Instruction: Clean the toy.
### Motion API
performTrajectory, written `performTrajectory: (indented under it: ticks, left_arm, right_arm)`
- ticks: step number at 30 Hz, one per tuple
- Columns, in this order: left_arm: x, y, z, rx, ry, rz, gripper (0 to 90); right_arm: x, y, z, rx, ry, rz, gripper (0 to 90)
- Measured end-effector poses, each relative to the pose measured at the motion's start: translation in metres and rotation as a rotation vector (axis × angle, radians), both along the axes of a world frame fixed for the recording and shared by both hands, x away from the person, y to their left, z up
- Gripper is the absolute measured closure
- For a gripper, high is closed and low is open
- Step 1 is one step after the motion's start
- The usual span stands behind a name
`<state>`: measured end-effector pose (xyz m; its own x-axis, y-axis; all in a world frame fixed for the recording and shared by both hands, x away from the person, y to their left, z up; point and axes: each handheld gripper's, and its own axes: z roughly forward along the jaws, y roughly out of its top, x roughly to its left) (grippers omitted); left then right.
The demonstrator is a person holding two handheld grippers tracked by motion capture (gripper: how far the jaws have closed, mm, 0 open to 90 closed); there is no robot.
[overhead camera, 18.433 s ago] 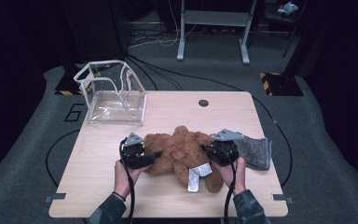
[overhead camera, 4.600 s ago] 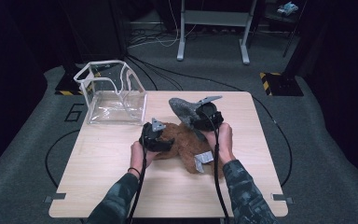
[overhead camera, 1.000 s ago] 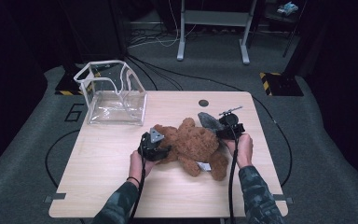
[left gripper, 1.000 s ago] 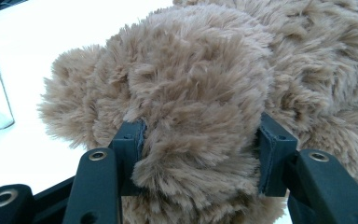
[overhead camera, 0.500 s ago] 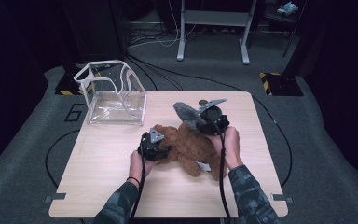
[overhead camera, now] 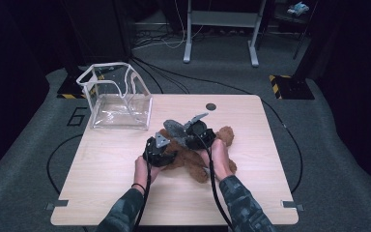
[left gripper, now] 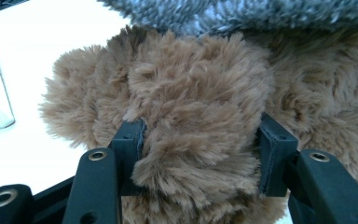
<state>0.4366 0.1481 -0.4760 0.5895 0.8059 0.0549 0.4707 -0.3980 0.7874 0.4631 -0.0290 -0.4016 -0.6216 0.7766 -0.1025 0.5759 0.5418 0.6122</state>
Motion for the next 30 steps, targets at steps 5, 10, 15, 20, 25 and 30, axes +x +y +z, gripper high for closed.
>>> performTrajectory:
  ticks: [5, 10, 15, 20, 25, 30]
  left_arm:
    - [0.000, 0.001, 0.001, 0.003, 0.006, -0.007, 46.7]
    - [0.000, 0.001, 0.001, 0.003, 0.008, -0.008, 46.7]
    - [0.000, 0.000, 0.001, 0.004, 0.006, -0.007, 46.6]
    - [0.000, 0.000, 0.001, 0.004, 0.006, -0.008, 46.6]
    - [0.000, 0.000, 0.001, 0.004, 0.008, -0.005, 46.7]
    - [0.001, 0.000, 0.001, 0.008, 0.007, -0.005, 46.7]
  right_arm:
    - [-0.002, -0.009, 0.004, -0.017, -0.002, -0.005, 67.1]
    - [-0.004, -0.028, 0.008, -0.015, -0.007, -0.031, 67.1]
    - [-0.004, -0.050, 0.011, 0.010, -0.017, -0.069, 66.9]
    - [-0.004, -0.076, 0.010, 0.029, -0.015, -0.136, 66.7]
    - [-0.004, -0.098, 0.001, 0.036, 0.001, -0.186, 66.8]
    - [-0.001, -0.117, -0.012, 0.071, 0.045, -0.248, 66.9]
